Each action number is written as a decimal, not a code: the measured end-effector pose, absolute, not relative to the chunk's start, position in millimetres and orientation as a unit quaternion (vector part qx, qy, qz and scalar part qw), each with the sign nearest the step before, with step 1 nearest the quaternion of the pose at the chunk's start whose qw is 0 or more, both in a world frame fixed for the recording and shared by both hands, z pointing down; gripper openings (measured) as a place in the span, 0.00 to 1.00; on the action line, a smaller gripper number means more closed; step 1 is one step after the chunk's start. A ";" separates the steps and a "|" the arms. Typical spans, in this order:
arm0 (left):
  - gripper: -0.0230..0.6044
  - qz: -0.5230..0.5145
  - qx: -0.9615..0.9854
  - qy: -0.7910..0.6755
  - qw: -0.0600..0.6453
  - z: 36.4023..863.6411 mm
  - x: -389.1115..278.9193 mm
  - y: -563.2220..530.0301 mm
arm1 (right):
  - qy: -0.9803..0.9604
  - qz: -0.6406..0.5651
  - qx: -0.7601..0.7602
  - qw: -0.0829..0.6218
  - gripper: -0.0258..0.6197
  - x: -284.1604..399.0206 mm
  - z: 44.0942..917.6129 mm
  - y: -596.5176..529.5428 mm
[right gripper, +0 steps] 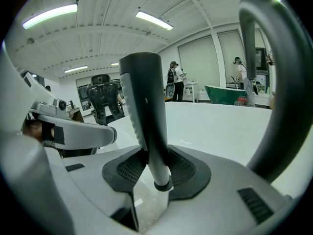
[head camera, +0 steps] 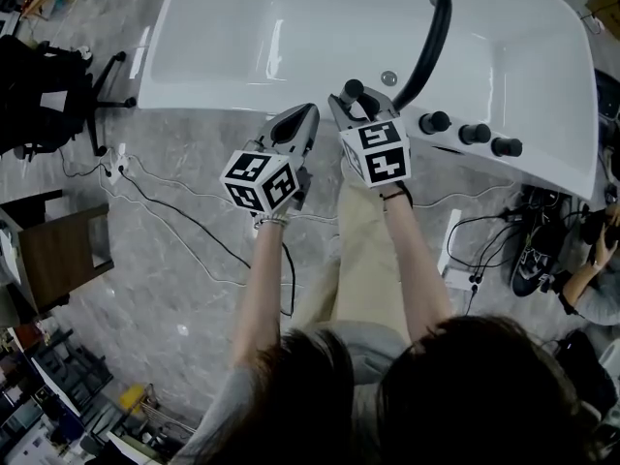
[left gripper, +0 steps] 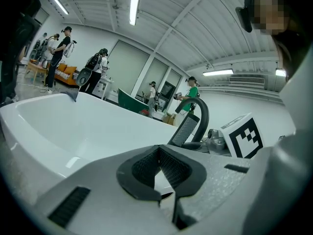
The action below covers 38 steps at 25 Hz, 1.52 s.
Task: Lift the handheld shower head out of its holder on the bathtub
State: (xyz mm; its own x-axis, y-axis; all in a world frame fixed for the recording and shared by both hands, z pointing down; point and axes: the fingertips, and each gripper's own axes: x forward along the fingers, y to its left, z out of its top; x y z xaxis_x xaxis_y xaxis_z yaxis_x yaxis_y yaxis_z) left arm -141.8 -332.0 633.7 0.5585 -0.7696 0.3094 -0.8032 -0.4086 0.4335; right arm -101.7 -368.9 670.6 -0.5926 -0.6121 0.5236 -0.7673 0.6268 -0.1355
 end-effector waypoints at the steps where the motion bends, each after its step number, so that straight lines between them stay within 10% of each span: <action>1: 0.05 0.029 0.839 -0.469 0.275 630.7 -140.5 -330.8 | -0.875 0.177 0.395 0.217 0.25 -100.3 666.6 -367.7; 38: 0.05 0.000 0.884 -0.434 0.174 443.6 -97.2 -255.6 | -0.894 0.078 0.420 0.137 0.24 -39.8 430.5 -293.5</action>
State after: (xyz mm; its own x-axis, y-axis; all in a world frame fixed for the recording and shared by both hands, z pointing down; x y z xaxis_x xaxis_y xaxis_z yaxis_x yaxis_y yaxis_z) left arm -97.2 -255.6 443.6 0.6232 -0.7673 0.1512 -0.7675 -0.5629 0.3069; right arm -39.8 -293.5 430.5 -0.6102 -0.7293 0.3096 -0.7718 0.6354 -0.0244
